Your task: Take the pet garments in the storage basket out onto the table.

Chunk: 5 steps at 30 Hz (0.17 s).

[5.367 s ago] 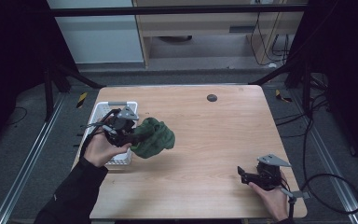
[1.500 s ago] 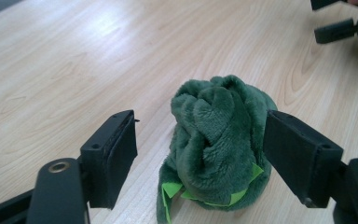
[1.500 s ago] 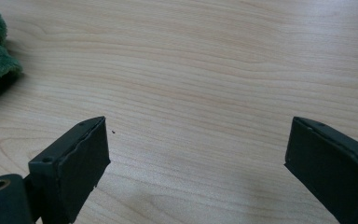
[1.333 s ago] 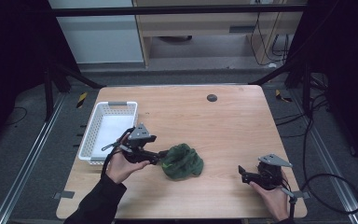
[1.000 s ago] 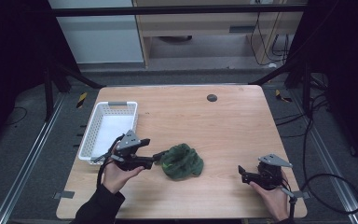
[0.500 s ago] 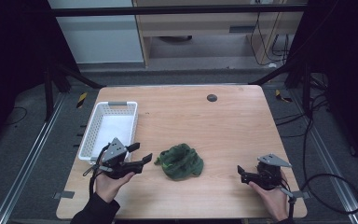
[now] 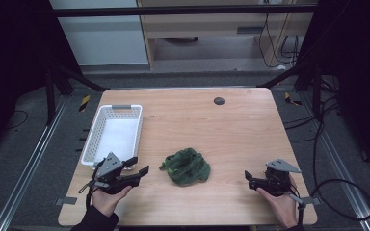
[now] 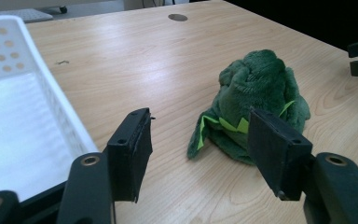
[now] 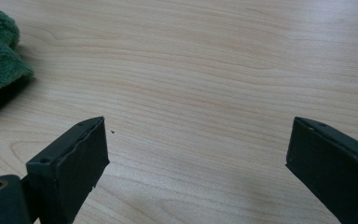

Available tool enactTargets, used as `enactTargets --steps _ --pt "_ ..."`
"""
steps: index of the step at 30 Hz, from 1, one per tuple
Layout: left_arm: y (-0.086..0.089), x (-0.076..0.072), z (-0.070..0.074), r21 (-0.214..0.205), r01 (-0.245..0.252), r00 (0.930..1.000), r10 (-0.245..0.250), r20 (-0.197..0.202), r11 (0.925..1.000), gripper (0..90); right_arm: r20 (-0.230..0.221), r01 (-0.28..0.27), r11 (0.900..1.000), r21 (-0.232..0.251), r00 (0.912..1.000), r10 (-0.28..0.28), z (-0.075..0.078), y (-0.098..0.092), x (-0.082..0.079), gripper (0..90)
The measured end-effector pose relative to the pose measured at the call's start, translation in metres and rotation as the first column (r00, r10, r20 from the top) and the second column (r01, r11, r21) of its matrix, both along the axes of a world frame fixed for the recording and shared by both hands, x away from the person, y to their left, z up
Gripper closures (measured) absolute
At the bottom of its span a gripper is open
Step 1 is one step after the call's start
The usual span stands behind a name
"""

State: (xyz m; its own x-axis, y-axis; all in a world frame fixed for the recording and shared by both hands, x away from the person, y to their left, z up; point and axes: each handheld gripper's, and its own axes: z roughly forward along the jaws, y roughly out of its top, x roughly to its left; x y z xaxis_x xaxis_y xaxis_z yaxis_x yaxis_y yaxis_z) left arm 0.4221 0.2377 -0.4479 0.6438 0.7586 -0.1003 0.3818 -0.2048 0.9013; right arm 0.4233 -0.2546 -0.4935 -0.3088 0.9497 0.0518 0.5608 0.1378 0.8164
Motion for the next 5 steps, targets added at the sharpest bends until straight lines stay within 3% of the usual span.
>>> enactTargets --steps 5 --pt "0.0064 -0.0050 -0.0064 0.007 -0.008 0.9994 0.008 -0.033 0.9999 40.7 0.002 -0.001 1.0000 0.006 1.0000 0.001 0.0003 0.0006 -0.0010 5.8"
